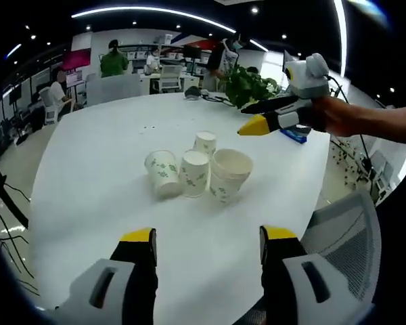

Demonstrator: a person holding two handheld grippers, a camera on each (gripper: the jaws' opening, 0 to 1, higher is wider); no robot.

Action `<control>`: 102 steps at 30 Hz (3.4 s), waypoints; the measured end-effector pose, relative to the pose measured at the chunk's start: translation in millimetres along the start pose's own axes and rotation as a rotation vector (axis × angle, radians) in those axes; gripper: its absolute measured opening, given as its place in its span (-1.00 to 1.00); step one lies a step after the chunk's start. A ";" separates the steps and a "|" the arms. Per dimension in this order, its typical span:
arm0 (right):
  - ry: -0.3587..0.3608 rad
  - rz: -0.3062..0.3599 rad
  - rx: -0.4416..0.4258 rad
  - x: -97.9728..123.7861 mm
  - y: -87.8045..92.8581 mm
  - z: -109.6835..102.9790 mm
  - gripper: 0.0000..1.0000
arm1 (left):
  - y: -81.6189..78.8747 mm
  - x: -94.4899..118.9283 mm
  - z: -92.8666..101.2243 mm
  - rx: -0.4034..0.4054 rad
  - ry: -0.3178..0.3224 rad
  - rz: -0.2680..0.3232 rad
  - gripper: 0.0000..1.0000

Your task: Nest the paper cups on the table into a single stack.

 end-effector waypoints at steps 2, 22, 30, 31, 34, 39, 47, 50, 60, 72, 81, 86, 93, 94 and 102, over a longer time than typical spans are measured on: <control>-0.007 -0.003 -0.018 -5.0 -6.0 1.7 0.37 | -1.5 -0.6 0.9 0.002 0.000 0.007 0.19; 0.025 -0.119 -0.087 -64.3 -0.8 42.8 0.29 | 4.0 -5.5 -9.7 0.021 -0.008 0.019 0.17; 0.015 -0.186 -0.060 -84.7 18.8 44.1 0.28 | 2.9 -7.1 -14.7 0.022 -0.006 0.008 0.15; 0.015 -0.187 -0.060 -86.0 19.1 44.3 0.27 | 2.6 -7.5 -14.9 0.022 -0.006 0.008 0.15; -0.014 -0.200 -0.052 -96.3 22.3 42.6 0.21 | 1.4 -8.9 -13.3 0.025 -0.002 0.007 0.15; -0.028 -0.246 -0.021 -112.9 33.4 32.8 0.20 | -0.3 -13.0 -12.7 0.037 0.002 0.010 0.15; 0.024 -0.230 -0.090 -116.6 32.1 33.9 -0.23 | 3.6 -13.0 -14.9 0.073 0.012 0.010 0.14; 0.023 -0.232 -0.072 -118.6 32.0 36.7 -0.23 | 5.9 -11.8 -15.2 0.077 0.007 0.007 0.14; 0.016 -0.140 -0.054 -95.7 3.6 51.1 -0.23 | 3.7 -7.3 -11.7 0.132 0.057 0.061 0.12; -0.050 -0.059 0.066 -48.0 -23.0 46.2 -0.23 | -11.4 -7.5 -14.6 0.153 0.082 0.126 0.13; -0.103 -0.014 0.065 -15.4 -33.6 18.9 -0.23 | -23.0 -9.6 -7.9 0.208 0.130 0.188 0.18; -0.125 0.026 0.063 -0.3 -42.1 7.6 -0.23 | -28.4 -11.3 -1.9 0.205 0.150 0.202 0.17; -0.171 0.082 0.015 10.5 -54.2 -16.0 -0.23 | -32.8 -12.5 6.9 0.241 0.197 0.229 0.18; -0.173 0.087 0.010 14.7 -55.5 -17.5 -0.23 | -33.1 -12.6 7.0 0.249 0.200 0.233 0.19; -0.233 0.140 -0.010 23.8 -65.6 -53.8 -0.23 | -39.9 -20.0 10.7 0.241 0.218 0.257 0.18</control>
Point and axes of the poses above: the point that each gripper's makers call its tool centre point, and the gripper's own axes: x roughly backward along the fingers, z roughly to its right, y roughly out of its underside, the point moved 7 cm from there along x, roughly backward along the fingers, and after that the axes turned 1 degree about -y, right-handed, at the moved point
